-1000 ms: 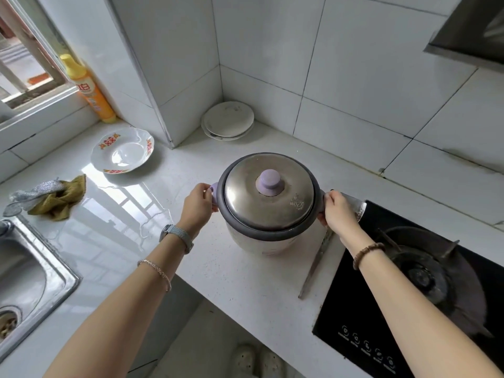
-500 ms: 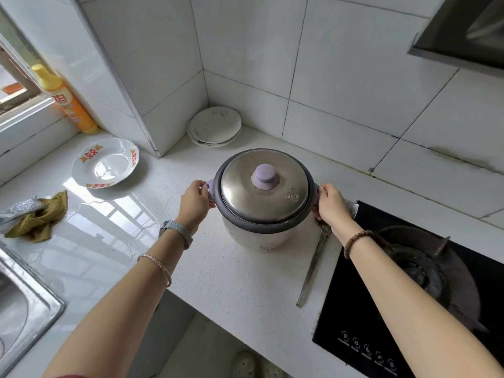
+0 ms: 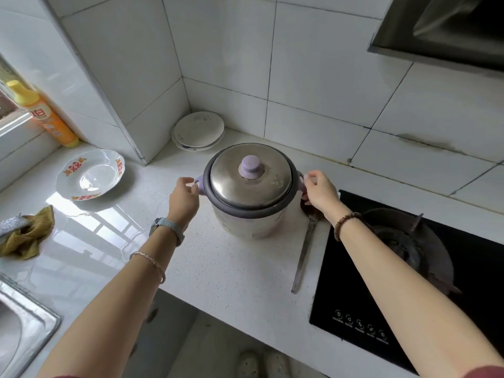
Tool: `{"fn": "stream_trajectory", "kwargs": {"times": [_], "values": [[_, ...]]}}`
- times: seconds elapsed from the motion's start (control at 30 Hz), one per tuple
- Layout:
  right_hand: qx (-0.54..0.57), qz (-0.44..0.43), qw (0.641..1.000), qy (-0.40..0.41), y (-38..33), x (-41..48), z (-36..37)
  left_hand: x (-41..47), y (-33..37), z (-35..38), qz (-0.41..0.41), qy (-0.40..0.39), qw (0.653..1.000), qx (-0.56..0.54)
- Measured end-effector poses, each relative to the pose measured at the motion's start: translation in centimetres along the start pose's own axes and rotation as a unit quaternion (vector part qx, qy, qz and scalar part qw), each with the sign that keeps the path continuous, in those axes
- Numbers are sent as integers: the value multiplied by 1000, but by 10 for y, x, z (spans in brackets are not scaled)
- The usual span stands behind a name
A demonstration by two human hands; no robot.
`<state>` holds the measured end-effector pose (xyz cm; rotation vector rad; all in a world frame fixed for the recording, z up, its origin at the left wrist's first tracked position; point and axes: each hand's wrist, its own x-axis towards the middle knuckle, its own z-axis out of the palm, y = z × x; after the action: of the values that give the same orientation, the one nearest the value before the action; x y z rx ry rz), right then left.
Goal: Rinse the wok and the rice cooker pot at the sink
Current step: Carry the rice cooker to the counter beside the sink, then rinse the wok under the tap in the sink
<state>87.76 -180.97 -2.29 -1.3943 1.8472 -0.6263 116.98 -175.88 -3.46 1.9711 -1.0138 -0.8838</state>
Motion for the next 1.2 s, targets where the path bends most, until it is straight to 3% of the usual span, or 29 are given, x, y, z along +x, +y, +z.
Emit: {"fn": "stream_trajectory", "kwargs": {"times": [0.23, 0.4, 0.7, 0.9, 1.2], "values": [[-20, -212, 968, 134, 2, -92, -45, -59, 10, -35, 234, 89, 964, 93], [-48, -237, 952, 185, 16, -159, -70, -105, 15, -42, 371, 83, 915, 133], [-95, -188, 940, 269, 67, -249, -118, -163, 40, 8, 493, -23, 857, 145], [-103, -130, 928, 334, 120, -311, -169, -207, 72, 66, 534, -88, 828, 149], [-91, -45, 906, 412, 214, -439, -246, -345, 110, 151, 560, -168, 807, 80]]}}
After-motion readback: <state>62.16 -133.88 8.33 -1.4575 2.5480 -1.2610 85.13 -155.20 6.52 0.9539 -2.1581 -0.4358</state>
